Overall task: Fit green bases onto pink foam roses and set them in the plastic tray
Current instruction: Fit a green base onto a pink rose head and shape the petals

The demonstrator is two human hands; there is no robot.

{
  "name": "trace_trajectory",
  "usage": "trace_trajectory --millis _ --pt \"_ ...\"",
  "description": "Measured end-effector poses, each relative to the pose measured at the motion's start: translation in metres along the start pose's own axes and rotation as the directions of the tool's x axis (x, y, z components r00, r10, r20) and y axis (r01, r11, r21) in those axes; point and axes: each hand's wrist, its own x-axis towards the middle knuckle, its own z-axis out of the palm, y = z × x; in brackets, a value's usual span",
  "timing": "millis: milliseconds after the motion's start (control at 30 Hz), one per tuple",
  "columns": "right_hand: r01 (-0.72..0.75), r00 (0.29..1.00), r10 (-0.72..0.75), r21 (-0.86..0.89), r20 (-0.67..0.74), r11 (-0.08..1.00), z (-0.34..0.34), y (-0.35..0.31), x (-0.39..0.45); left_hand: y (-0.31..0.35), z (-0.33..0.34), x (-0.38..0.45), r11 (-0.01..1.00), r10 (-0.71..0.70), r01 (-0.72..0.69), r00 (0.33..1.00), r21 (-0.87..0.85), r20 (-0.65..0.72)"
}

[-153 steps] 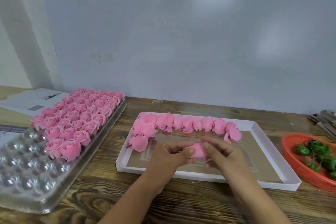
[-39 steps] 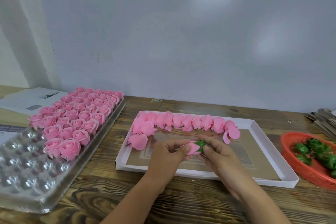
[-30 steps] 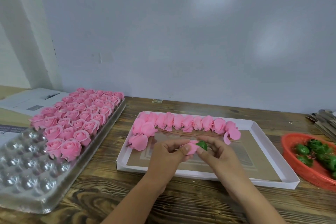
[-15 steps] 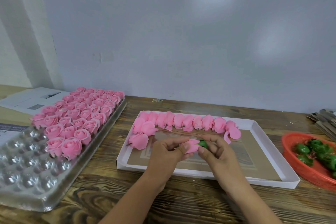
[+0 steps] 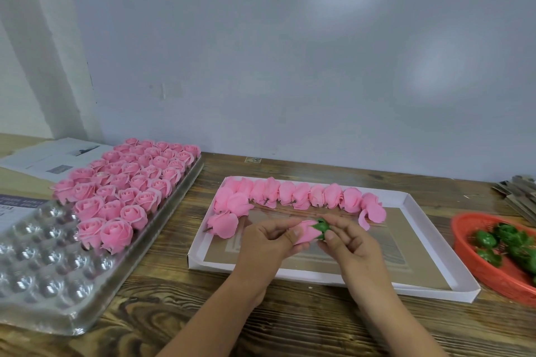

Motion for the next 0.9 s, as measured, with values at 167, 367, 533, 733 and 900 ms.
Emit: trace_trajectory --millis 167,367,533,733,900 --pt "-0.006 0.999 0.007 -0.014 0.035 1.0 0.0 0.001 -0.001 0.0 0.0 -0.001 1.0 0.0 0.0 1.0 0.016 -0.007" --pt "-0.03 0.996 0.029 0.009 0.085 1.0 -0.002 0.0 -0.002 0.001 -0.002 -0.002 1.0 -0.007 0.006 0.999 0.028 0.043" --pt "-0.051 0.993 0.049 0.017 0.11 0.999 -0.005 -0.003 -0.002 0.003 -0.003 -0.002 1.0 -0.018 0.017 0.997 0.008 0.081" --pt "-0.044 0.99 0.058 -0.116 0.128 0.992 -0.009 -0.004 -0.004 0.001 -0.004 -0.003 0.999 -0.009 0.006 0.996 0.039 0.086" --pt "-0.008 0.995 0.04 -0.315 0.095 0.949 -0.017 -0.007 0.001 0.0 -0.004 -0.002 0.997 0.0 -0.007 0.996 0.076 0.093"
